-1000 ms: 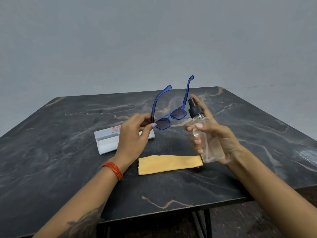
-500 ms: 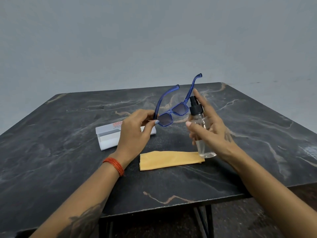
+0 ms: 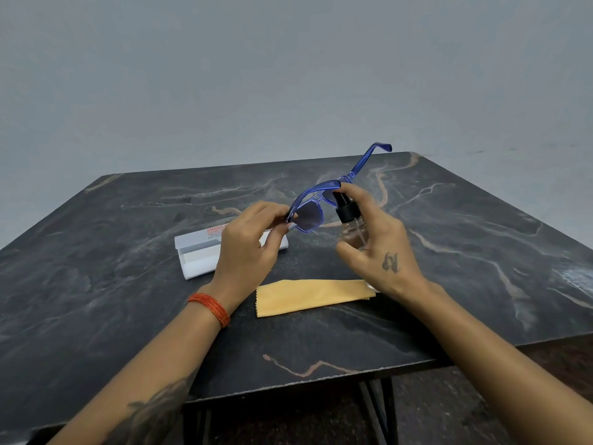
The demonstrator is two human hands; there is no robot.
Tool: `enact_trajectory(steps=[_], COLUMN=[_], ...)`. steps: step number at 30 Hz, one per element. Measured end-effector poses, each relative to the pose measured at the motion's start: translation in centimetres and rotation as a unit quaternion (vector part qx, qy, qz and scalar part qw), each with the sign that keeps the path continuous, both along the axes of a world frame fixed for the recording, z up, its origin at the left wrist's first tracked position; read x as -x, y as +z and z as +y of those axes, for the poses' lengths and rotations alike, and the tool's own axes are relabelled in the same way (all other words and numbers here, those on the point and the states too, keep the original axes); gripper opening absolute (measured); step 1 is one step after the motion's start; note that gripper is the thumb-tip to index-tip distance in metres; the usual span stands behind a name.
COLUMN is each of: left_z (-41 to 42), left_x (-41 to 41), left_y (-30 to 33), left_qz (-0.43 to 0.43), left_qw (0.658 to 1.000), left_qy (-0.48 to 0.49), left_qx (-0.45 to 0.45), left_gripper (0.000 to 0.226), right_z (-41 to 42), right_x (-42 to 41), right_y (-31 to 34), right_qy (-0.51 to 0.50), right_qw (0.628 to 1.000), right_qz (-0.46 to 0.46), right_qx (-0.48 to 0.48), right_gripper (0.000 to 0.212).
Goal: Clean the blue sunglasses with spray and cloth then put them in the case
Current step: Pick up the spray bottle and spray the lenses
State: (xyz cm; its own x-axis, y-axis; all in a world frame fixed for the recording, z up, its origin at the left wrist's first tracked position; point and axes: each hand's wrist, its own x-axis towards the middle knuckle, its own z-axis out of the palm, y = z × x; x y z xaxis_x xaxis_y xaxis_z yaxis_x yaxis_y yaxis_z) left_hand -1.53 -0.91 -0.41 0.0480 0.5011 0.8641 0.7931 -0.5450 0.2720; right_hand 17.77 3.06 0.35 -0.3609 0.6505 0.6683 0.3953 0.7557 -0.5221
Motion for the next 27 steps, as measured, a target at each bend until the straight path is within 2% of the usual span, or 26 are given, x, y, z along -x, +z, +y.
enact_trajectory(steps=[8, 15, 22, 27], left_z=[0.1, -0.1, -0.2, -0.2], left_x=[0.0, 0.0, 0.1, 0.1], left_y=[-0.1, -0.2, 0.0, 0.0], left_qz=[-0.001, -0.01, -0.011, 0.004], left_qw=[1.0, 1.0, 1.0, 1.0], left_qy=[0.017, -0.002, 0.004, 0.019], left_qx=[-0.018, -0.016, -0.02, -0.024], left_gripper=[0.013, 0.011, 0.014, 0.012], right_z=[-0.1, 0.2, 0.5, 0.7], right_x=[0.4, 0.4, -0.2, -0.7], right_y=[0.2, 0.0, -0.8, -0.9], right_qy=[-0.018, -0.033, -0.062, -0.109], right_qw=[0.998, 0.999, 0.995, 0.991], right_qz=[-0.05, -0.034, 0.082, 0.073], right_qx=[-0.021, -0.021, -0.01, -0.031], right_gripper=[0.073, 0.071, 0.081, 0.078])
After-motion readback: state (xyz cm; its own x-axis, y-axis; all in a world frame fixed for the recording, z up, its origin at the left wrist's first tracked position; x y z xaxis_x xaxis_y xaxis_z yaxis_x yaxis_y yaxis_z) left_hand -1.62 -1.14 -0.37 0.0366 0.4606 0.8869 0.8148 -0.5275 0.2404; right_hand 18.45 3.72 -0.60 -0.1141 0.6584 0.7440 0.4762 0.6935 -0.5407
